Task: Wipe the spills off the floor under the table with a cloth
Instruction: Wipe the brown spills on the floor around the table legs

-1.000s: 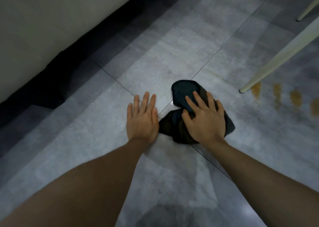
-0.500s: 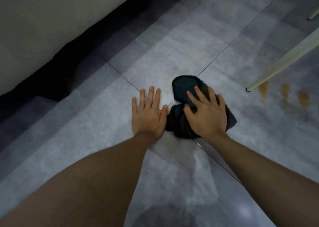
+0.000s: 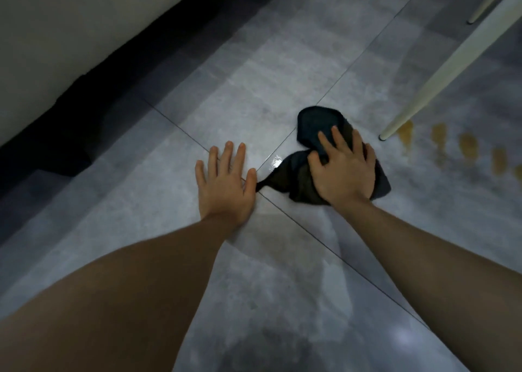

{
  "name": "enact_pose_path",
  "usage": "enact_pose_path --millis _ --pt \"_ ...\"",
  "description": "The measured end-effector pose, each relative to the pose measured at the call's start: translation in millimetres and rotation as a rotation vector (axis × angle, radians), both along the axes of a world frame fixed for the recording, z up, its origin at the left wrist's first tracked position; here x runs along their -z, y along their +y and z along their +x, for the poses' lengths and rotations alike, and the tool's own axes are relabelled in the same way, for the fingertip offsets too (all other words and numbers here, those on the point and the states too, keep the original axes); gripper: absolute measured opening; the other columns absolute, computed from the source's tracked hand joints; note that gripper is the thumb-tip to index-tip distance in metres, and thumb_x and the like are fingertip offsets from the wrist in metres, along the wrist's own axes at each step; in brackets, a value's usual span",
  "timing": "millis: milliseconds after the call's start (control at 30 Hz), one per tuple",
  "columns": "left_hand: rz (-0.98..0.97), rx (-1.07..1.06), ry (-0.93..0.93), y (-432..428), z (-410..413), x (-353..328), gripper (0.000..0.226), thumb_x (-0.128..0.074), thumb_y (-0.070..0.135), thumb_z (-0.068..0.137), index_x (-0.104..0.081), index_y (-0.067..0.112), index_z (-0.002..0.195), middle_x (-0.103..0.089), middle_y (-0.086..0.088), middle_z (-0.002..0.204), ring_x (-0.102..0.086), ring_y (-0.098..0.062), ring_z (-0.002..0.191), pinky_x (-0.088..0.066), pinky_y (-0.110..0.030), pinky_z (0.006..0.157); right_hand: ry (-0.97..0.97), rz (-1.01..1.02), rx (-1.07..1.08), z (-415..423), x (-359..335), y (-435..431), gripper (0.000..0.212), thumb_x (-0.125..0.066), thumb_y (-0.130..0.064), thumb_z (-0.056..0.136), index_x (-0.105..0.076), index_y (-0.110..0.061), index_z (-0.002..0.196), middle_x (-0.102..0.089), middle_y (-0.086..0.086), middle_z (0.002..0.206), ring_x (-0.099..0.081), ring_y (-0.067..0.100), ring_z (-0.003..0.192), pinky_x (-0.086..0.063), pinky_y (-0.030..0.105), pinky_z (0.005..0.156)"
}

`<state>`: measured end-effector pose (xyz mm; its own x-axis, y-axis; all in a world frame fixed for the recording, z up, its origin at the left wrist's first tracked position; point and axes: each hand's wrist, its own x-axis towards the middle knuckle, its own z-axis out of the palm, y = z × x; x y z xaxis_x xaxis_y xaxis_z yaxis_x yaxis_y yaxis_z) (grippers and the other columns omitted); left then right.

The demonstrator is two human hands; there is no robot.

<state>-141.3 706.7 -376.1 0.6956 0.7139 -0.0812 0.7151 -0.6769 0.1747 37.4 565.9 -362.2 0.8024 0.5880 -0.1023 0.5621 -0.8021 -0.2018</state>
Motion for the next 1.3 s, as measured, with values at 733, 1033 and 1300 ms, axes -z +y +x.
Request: enact_pose_path --millis 733,1033,1300 --pt "-0.057 0.057 -0.130 -16.8 92.3 3.2 0.064 -0.015 0.040 0.097 -0.020 0.030 0.160 -0.012 0.007 0.169 -0.003 -0.016 0.156 0.000 -0.046 0.124 -0.053 -0.005 -0.049 30.4 -1.7 25.4 0.060 -0.023 -0.057 0.097 -0.034 -0.040 0.154 -0.026 -0.007 0.165 -0.019 0.028 0.150 -0.018 0.048 0.115" --pt "-0.053 0.152 -0.101 -65.3 120.9 -9.3 0.060 -0.015 0.048 0.104 -0.009 0.031 0.162 -0.003 0.006 0.170 0.002 -0.017 0.156 0.000 -0.048 0.124 -0.072 -0.008 0.089 49.1 -19.3 -33.8 0.062 -0.024 -0.058 0.095 -0.037 -0.039 0.153 -0.030 -0.005 0.164 -0.021 0.030 0.150 -0.020 0.050 0.114" --pt "0.008 0.299 -0.208 -21.3 93.9 -5.9 0.057 -0.033 0.037 0.101 -0.037 0.016 0.155 -0.034 -0.006 0.163 -0.023 -0.025 0.152 -0.016 -0.047 0.122 -0.040 0.050 0.145 1.5 0.2 -84.0 0.057 -0.034 -0.056 0.094 -0.050 -0.039 0.146 -0.040 -0.006 0.159 -0.029 0.030 0.146 -0.023 0.050 0.113"
